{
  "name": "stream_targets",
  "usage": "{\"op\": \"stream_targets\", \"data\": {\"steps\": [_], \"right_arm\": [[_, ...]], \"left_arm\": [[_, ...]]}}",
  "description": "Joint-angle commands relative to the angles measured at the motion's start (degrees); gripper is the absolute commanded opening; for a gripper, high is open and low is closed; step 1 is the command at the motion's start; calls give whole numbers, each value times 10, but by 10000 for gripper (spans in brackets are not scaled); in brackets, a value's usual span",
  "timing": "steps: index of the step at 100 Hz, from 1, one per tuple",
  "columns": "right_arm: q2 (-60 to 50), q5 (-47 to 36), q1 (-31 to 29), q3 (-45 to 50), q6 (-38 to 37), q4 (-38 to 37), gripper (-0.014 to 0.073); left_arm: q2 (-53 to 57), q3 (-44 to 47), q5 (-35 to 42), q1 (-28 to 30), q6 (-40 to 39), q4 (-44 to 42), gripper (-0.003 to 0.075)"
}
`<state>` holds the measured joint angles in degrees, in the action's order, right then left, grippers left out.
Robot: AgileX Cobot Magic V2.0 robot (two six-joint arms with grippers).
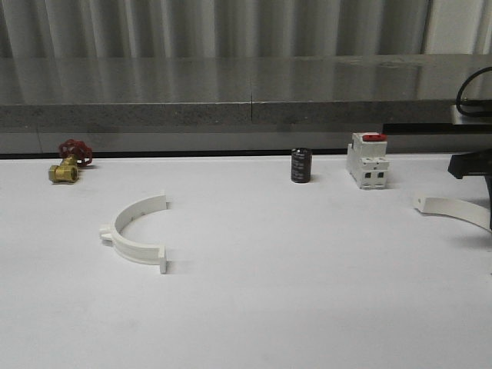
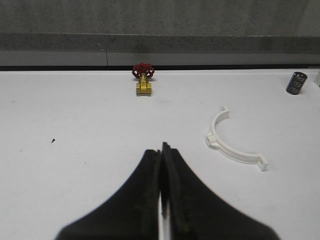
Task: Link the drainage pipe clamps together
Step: 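Grasp the other white clamp half with the right gripper, then carry the clamp half toward the placed half with the right gripper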
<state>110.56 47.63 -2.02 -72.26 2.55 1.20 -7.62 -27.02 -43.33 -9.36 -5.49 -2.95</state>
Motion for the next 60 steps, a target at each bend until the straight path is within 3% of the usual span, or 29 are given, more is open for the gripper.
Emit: {"op": "stream_targets", "data": {"steps": [1, 22, 60], "right_arm": [[-29, 8, -2, -24, 5, 17, -36], [-58, 33, 55, -57, -26, 28, -36], [-46, 66, 244, -145, -248, -19, -36]], "left_arm": [[-6, -14, 41, 0, 0, -1, -21], [-6, -14, 41, 0, 0, -1, -21], [-6, -14, 41, 0, 0, -1, -21]]}}
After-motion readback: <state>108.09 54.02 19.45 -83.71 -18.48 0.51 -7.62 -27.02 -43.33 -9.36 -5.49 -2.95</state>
